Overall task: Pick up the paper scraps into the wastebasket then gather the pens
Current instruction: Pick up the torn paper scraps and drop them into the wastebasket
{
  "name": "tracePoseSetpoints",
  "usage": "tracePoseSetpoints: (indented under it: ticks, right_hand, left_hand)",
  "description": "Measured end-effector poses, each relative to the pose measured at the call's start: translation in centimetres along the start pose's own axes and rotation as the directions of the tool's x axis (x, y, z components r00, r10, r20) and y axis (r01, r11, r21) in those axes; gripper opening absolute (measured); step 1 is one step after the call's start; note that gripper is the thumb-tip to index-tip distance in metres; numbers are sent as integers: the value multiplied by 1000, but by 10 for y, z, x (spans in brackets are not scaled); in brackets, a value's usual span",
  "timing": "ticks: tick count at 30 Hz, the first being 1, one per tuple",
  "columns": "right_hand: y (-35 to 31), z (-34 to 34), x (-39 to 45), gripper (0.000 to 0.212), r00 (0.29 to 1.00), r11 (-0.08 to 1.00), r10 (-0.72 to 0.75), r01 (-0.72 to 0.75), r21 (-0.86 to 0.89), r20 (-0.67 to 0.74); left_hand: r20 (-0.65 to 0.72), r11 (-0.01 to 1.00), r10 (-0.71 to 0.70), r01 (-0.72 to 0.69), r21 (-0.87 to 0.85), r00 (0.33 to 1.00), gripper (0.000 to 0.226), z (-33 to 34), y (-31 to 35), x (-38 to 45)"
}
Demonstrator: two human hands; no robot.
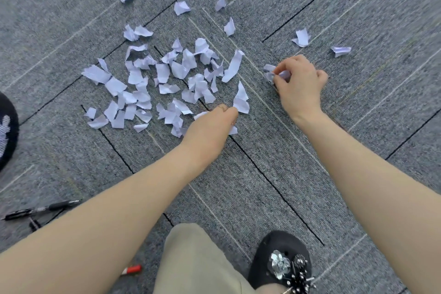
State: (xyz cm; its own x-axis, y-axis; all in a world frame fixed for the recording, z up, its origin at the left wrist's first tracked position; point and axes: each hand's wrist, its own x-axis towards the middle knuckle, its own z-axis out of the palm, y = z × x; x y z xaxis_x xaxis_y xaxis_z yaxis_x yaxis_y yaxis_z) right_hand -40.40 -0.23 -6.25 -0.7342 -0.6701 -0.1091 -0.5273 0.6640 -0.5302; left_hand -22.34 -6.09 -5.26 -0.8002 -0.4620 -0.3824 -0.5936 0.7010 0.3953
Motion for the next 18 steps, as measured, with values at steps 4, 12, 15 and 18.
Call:
tracePoseSetpoints:
  ticks: [4, 12, 15, 18]
  right_hand:
    - [0, 3, 0, 8, 1000, 997, 15, -14, 76, -13]
    - [-4, -17, 54, 30, 985, 952, 147, -116, 283, -92]
    - [10, -17, 72, 7, 980, 976, 185, -174, 130, -73]
    - [9, -14, 73, 10, 972, 973, 224, -219, 74, -69]
  left_hand:
    - [48, 1000, 20, -20, -5, 999, 19, -4, -3, 7]
    - [156, 993, 64, -78, 86, 986, 7, -10, -4, 15]
    - [154, 990, 49, -69, 127, 987, 13, -10, -1, 13]
    - [169, 958, 71, -114, 261, 983, 18, -14, 3, 10]
